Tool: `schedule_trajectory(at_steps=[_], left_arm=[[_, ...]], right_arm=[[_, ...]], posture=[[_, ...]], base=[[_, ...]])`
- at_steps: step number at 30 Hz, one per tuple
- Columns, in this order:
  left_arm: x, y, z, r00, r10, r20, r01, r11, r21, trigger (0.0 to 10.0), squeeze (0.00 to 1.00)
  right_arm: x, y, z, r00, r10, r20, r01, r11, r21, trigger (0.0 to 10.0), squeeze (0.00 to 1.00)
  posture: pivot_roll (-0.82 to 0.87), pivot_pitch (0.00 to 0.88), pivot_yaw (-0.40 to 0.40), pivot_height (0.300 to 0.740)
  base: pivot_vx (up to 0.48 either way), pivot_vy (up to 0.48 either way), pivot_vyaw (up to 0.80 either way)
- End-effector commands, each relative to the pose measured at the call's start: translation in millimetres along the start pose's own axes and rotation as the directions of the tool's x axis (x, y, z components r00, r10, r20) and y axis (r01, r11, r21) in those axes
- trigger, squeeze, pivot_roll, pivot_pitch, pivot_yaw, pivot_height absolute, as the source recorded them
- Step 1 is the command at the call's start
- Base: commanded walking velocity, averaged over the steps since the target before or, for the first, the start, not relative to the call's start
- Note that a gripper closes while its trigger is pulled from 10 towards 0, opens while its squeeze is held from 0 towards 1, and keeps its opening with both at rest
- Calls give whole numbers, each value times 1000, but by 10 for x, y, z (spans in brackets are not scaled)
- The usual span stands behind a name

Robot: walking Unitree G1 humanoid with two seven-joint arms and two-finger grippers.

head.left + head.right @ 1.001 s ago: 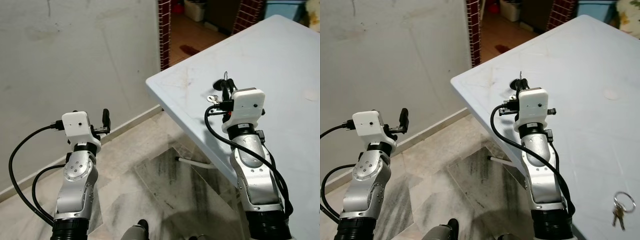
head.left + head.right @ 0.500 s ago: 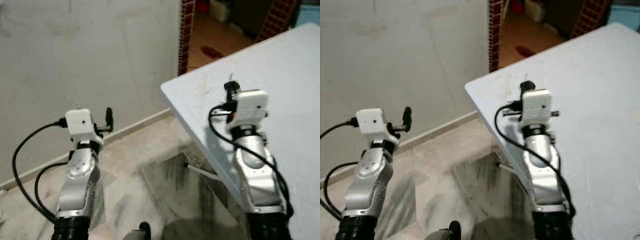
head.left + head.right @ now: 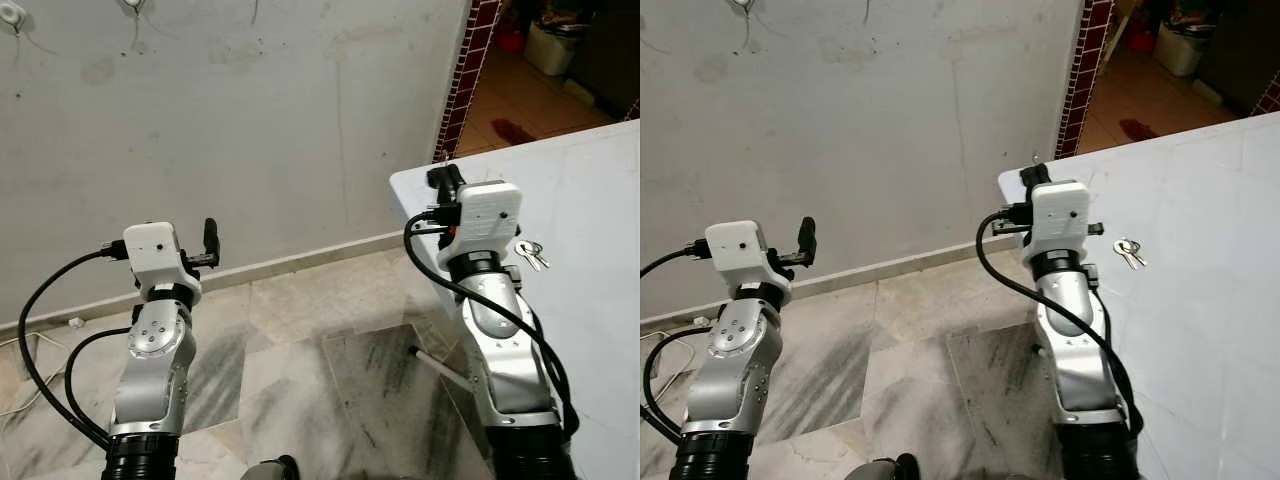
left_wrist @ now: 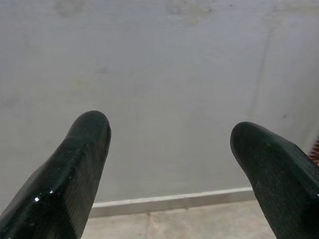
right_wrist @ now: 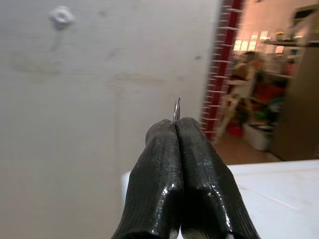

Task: Hang keys on a hook

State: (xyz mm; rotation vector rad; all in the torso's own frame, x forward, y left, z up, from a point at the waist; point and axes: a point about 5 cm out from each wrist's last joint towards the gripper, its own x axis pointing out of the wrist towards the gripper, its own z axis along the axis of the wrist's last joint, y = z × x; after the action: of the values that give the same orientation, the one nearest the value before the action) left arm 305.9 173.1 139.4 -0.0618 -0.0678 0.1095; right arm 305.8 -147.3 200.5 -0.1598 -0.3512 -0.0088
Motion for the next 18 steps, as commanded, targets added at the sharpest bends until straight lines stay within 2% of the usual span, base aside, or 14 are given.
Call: schedule_trajectory(at_steps=[1,18], left_arm=[[-3,69,-19,1000,16,-13,-16,1000,15,10000,0],[-5,35,-37,1000,3,-19,-3,1000,15,10000,0]], right_arm=[[0,38,21,1000,3,8,-3,1000,26,10000,0],[8,46,4,1000,5,-9,-5,999,41,10000,0]], posture=[[-64,155,63,740],[-65,145,61,740]], base=[[0,0,0],[0,0,0]])
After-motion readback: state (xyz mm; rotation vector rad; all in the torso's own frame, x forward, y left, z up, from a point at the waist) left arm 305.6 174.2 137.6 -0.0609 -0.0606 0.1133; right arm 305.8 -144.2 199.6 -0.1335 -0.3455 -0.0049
